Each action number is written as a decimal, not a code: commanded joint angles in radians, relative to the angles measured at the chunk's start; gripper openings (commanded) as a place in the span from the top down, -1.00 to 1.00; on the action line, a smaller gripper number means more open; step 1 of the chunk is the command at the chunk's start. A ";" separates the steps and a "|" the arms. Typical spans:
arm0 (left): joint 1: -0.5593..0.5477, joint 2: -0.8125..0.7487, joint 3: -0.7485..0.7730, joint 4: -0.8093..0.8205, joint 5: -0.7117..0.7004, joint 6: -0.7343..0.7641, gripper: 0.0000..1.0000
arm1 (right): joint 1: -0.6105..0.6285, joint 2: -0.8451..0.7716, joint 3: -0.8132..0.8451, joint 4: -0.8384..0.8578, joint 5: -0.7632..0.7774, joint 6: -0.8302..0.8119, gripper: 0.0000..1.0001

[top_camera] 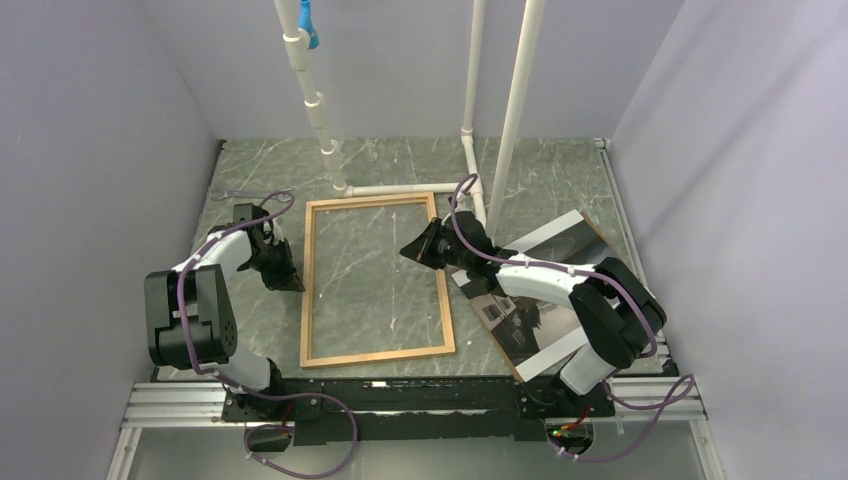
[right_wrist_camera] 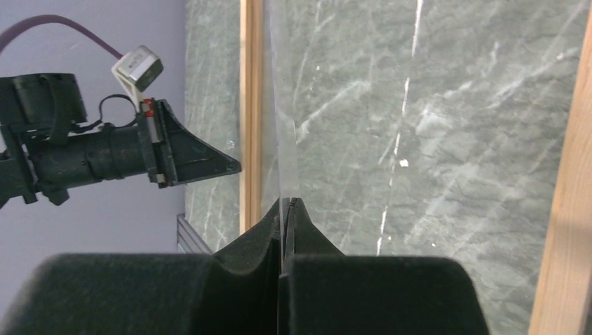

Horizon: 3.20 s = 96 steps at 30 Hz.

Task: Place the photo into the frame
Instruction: Place the photo frame item in the photo frame.

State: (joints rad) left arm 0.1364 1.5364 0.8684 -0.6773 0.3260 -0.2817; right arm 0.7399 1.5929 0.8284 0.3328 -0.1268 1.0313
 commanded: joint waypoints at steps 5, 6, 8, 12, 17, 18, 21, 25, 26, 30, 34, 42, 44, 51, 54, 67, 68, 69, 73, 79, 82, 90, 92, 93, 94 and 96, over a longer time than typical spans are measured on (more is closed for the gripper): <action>-0.022 0.013 0.011 0.004 0.044 0.006 1.00 | 0.025 0.007 0.004 -0.016 -0.046 -0.027 0.87; -0.022 0.014 0.011 0.004 0.044 0.006 1.00 | 0.025 0.008 0.009 -0.024 -0.044 -0.030 0.84; -0.021 0.015 0.013 0.004 0.046 0.006 1.00 | 0.026 0.008 0.016 -0.035 -0.041 -0.039 0.76; -0.023 0.016 0.014 0.003 0.047 0.007 1.00 | 0.026 0.006 0.031 -0.058 -0.036 -0.058 0.64; -0.025 0.016 0.015 0.001 0.045 0.007 1.00 | 0.027 0.010 0.046 -0.088 -0.029 -0.064 0.39; -0.026 0.017 0.015 0.001 0.044 0.007 1.00 | 0.026 0.010 0.046 -0.092 -0.028 -0.062 0.38; -0.026 0.018 0.015 0.000 0.044 0.007 1.00 | 0.026 0.010 0.040 -0.095 -0.025 -0.054 0.22; -0.026 0.018 0.014 0.001 0.042 0.007 1.00 | 0.030 0.008 0.039 -0.103 -0.019 -0.045 0.04; -0.026 0.018 0.015 0.001 0.042 0.007 1.00 | 0.033 0.009 0.040 -0.109 -0.017 -0.043 0.00; -0.026 0.017 0.015 0.001 0.041 0.006 1.00 | 0.037 0.012 0.037 -0.123 -0.009 -0.039 -0.22; -0.026 0.018 0.015 -0.001 0.038 0.005 1.00 | 0.042 0.000 0.041 -0.162 0.017 -0.043 -0.44; -0.028 0.017 0.013 -0.002 0.035 0.005 1.00 | 0.053 -0.017 0.061 -0.249 0.075 -0.056 -0.83; -0.028 0.016 0.013 -0.001 0.036 0.006 1.00 | 0.056 -0.018 0.064 -0.266 0.091 -0.055 -0.86; -0.028 0.019 0.015 -0.005 0.030 0.004 1.00 | 0.065 -0.013 0.089 -0.328 0.147 -0.064 -0.99; -0.027 0.018 0.012 -0.005 0.029 0.006 1.00 | 0.070 0.001 0.114 -0.369 0.158 -0.077 -0.99; -0.027 0.017 0.015 -0.004 0.032 0.004 1.00 | 0.085 0.076 0.244 -0.583 0.251 -0.133 -1.00; -0.028 0.016 0.015 -0.005 0.032 0.005 1.00 | 0.085 0.076 0.242 -0.586 0.252 -0.131 -1.00; -0.027 0.017 0.015 -0.005 0.031 0.005 1.00 | 0.087 0.077 0.238 -0.585 0.251 -0.129 -1.00; -0.028 0.016 0.015 -0.005 0.032 0.006 1.00 | 0.089 0.077 0.233 -0.591 0.255 -0.127 -1.00; -0.027 0.016 0.014 -0.004 0.031 0.006 1.00 | 0.096 0.084 0.243 -0.592 0.252 -0.145 -1.00; -0.029 0.016 0.015 -0.005 0.033 0.005 1.00 | 0.104 0.104 0.266 -0.622 0.268 -0.157 -1.00; -0.028 0.016 0.015 -0.005 0.029 0.005 1.00 | 0.118 0.157 0.322 -0.749 0.381 -0.174 -1.00; -0.028 0.016 0.015 -0.006 0.029 0.006 1.00 | 0.119 0.155 0.329 -0.768 0.405 -0.178 -1.00; -0.028 0.016 0.015 -0.005 0.028 0.005 1.00 | 0.120 0.152 0.331 -0.776 0.414 -0.180 -1.00; -0.028 0.017 0.015 -0.005 0.028 0.005 1.00 | 0.121 0.151 0.332 -0.782 0.423 -0.180 -1.00; -0.027 0.015 0.015 -0.006 0.027 0.005 1.00 | 0.122 0.145 0.334 -0.791 0.437 -0.184 -1.00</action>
State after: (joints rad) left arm 0.1162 1.5425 0.8684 -0.6777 0.3397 -0.2779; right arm 0.8566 1.7531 1.1217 -0.4068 0.2314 0.8669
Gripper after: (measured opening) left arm 0.009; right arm 0.994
